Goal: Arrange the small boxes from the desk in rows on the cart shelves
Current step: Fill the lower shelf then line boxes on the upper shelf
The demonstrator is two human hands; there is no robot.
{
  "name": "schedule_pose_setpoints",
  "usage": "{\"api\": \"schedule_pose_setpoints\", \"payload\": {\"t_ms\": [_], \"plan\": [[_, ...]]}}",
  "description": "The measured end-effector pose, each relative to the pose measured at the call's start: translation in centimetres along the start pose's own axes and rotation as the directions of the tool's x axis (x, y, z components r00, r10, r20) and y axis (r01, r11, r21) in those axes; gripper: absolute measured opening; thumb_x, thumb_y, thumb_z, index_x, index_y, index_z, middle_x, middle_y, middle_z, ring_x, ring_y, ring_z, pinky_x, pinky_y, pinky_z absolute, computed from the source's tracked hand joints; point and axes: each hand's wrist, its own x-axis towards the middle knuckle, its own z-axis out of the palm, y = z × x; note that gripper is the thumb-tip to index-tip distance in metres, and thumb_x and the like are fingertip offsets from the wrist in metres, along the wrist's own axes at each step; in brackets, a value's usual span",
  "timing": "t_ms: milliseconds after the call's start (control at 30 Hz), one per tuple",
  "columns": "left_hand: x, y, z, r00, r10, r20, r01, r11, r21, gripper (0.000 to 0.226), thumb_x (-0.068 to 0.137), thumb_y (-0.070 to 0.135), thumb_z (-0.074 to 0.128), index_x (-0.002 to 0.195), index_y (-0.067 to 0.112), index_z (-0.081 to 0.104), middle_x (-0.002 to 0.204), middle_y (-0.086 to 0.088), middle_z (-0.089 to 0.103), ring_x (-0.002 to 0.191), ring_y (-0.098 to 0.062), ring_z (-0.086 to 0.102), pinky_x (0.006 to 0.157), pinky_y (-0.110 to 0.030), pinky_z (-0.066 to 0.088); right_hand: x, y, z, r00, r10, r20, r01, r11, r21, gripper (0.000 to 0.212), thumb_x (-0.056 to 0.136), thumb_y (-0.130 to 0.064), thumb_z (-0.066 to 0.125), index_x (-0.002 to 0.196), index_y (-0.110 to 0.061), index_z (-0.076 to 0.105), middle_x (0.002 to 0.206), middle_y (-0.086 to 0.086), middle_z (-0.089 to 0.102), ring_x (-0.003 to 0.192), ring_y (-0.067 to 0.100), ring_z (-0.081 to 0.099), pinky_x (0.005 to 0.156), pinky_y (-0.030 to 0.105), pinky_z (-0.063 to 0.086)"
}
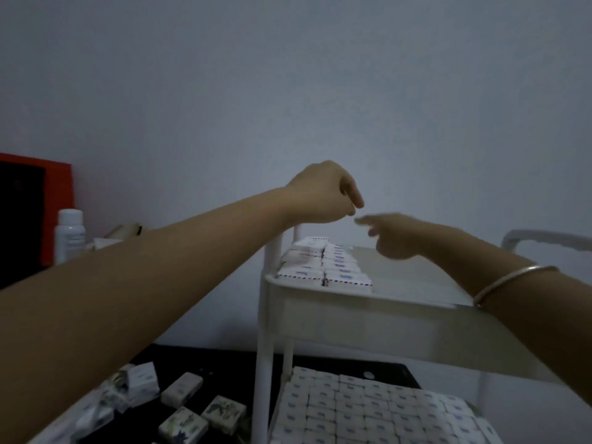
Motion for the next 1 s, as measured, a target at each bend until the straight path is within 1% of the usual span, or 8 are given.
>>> {"api": "schedule_pose_setpoints", "payload": {"t_ms": [167, 267, 333, 433, 533, 667, 767, 1000], "plan": [[-10.6, -2.0, -2.9, 0.981, -0.029, -0.191, -0.031, 0.953, -0.303, 0.028, 0.091, 0.005, 0.054, 0.087, 0.024, 0.074, 0.077, 0.010, 0.073, 0.056, 0.006, 0.058, 0.057, -0.009, 0.042, -5.1, -5.1, -2.1, 0.888, -0.208, -0.410, 0.310, 0.930, 0.199, 0.023, 0.096, -0.026, 0.055, 0.118, -0.030, 0.058, 0.087, -0.012, 0.069, 0.069, 0.003, 0.063, 0.066, 0.025, 0.051], [-17.0, -6.4, -3.5, 0.949, -0.111, -0.294, 0.015, 0.951, -0.309, 0.027, 0.093, 0.005, 0.056, 0.085, 0.024, 0.073, 0.077, 0.010, 0.073, 0.059, -0.018, 0.063, 0.057, -0.034, 0.054, -9.3, -10.0, 0.1, 0.759, -0.350, -0.549, 0.534, 0.817, 0.218, 0.014, 0.094, -0.032, 0.058, 0.106, -0.031, 0.064, 0.075, -0.014, 0.066, 0.066, 0.003, 0.060, 0.068, 0.025, 0.048], [-20.7, -10.7, -3.0, 0.925, -0.222, -0.309, 0.122, 0.942, -0.312, 0.027, 0.094, 0.005, 0.056, 0.083, 0.024, 0.072, 0.077, 0.011, 0.073, 0.064, -0.020, 0.066, 0.057, -0.032, 0.054, -11.7, -13.4, 2.5, 0.710, -0.434, -0.554, 0.644, 0.718, 0.264, 0.013, 0.092, -0.032, 0.059, 0.104, -0.029, 0.064, 0.071, -0.014, 0.065, 0.062, 0.005, 0.061, 0.065, 0.023, 0.047], [-26.3, -17.8, -1.0, 0.859, -0.454, -0.237, 0.403, 0.885, -0.232, 0.027, 0.097, 0.008, 0.054, 0.086, 0.029, 0.068, 0.078, 0.012, 0.071, 0.063, -0.003, 0.063, 0.056, -0.014, 0.049, -12.6, -17.8, 7.5, 0.696, -0.552, -0.459, 0.706, 0.643, 0.298, 0.014, 0.093, -0.030, 0.058, 0.106, -0.028, 0.062, 0.073, -0.013, 0.065, 0.062, 0.006, 0.061, 0.066, 0.029, 0.049], [-32.1, -23.6, 1.3, 0.779, -0.585, -0.225, 0.584, 0.808, -0.078, 0.029, 0.099, 0.012, 0.051, 0.091, 0.037, 0.064, 0.091, 0.015, 0.069, 0.072, -0.005, 0.062, 0.064, -0.027, 0.051, -10.8, -20.9, 13.8, 0.748, -0.606, -0.270, 0.663, 0.676, 0.322, 0.019, 0.096, -0.022, 0.052, 0.112, -0.028, 0.059, 0.086, -0.007, 0.069, 0.072, 0.013, 0.063, 0.070, 0.034, 0.052], [-37.3, -27.2, 3.6, 0.823, -0.517, -0.234, 0.558, 0.813, 0.166, 0.027, 0.094, 0.008, 0.054, 0.103, 0.028, 0.069, 0.101, 0.010, 0.064, 0.091, -0.012, 0.059, 0.077, -0.030, 0.049, -6.3, -23.3, 23.5, 0.833, -0.550, 0.062, 0.487, 0.781, 0.390, 0.031, 0.094, -0.009, 0.043, 0.119, -0.020, 0.059, 0.111, 0.006, 0.068, 0.095, 0.026, 0.062, 0.082, 0.042, 0.053], [-38.7, -28.8, 4.9, 0.877, -0.417, -0.237, 0.479, 0.780, 0.402, 0.024, 0.085, 0.004, 0.067, 0.100, 0.022, 0.072, 0.092, 0.005, 0.060, 0.086, -0.021, 0.057, 0.069, -0.035, 0.048, -4.2, -24.3, 29.0, 0.836, -0.492, 0.241, 0.380, 0.838, 0.391, 0.034, 0.095, -0.007, 0.040, 0.125, -0.016, 0.054, 0.121, 0.009, 0.062, 0.103, 0.029, 0.058, 0.087, 0.041, 0.051], [-38.3, -30.0, 7.1, 0.844, -0.457, -0.279, 0.532, 0.654, 0.538, 0.013, 0.072, 0.029, 0.081, 0.084, 0.026, 0.076, 0.083, 0.005, 0.063, 0.081, -0.022, 0.058, 0.070, -0.038, 0.047, -2.7, -28.0, 34.1, 0.871, -0.415, 0.264, 0.246, 0.832, 0.497, 0.028, 0.102, -0.026, 0.040, 0.122, -0.014, 0.056, 0.112, 0.010, 0.063, 0.096, 0.027, 0.059, 0.072, 0.030, 0.043]]}}
